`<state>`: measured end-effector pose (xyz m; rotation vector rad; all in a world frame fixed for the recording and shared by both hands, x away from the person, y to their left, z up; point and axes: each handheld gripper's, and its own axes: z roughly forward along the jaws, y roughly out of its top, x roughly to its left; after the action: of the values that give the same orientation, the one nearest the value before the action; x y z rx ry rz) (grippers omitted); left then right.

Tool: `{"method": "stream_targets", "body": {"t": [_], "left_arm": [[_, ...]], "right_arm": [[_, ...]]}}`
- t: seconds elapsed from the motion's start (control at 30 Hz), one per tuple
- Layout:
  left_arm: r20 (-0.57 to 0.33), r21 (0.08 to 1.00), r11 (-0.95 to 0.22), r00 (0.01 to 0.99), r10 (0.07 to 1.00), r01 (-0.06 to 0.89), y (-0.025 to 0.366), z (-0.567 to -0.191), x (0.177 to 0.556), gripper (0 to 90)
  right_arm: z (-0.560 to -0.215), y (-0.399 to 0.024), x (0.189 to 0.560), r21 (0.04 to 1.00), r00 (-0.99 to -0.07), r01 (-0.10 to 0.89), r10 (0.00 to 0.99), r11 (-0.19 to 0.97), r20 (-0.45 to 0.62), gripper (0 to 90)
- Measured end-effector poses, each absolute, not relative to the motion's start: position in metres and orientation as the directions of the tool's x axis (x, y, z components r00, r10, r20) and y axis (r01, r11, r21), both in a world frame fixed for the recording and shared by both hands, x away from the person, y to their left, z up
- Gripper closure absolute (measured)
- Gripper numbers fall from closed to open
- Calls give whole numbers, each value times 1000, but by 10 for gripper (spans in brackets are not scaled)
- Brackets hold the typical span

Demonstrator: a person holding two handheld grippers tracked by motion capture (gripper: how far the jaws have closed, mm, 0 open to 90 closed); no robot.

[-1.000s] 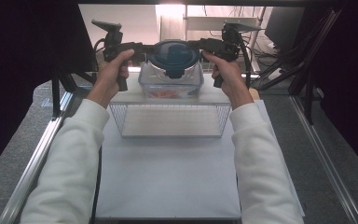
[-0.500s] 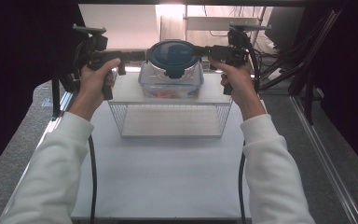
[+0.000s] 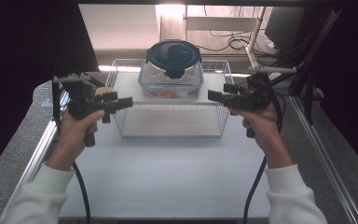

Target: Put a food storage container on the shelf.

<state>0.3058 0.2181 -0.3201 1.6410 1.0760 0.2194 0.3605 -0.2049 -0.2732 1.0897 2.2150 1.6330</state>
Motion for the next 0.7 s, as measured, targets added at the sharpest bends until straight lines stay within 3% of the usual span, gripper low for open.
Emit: {"method": "stream_targets", "body": {"t": [0.3, 0.5, 0.7], "left_arm": [[-334, 832, -55, 577, 745, 553, 210, -385, 270, 184], [-311, 813, -73, 538, 783, 577, 208, -428, 252, 188], [-232, 790, -136, 497, 836, 598, 205, -456, 250, 194]], "right_arm": [[-338, -229, 315, 890, -748, 423, 620, 171, 237, 190], [-391, -239, 298, 865, -735, 458, 634, 203, 241, 190], [-439, -247, 290, 825, -706, 514, 661, 234, 253, 190]]}}
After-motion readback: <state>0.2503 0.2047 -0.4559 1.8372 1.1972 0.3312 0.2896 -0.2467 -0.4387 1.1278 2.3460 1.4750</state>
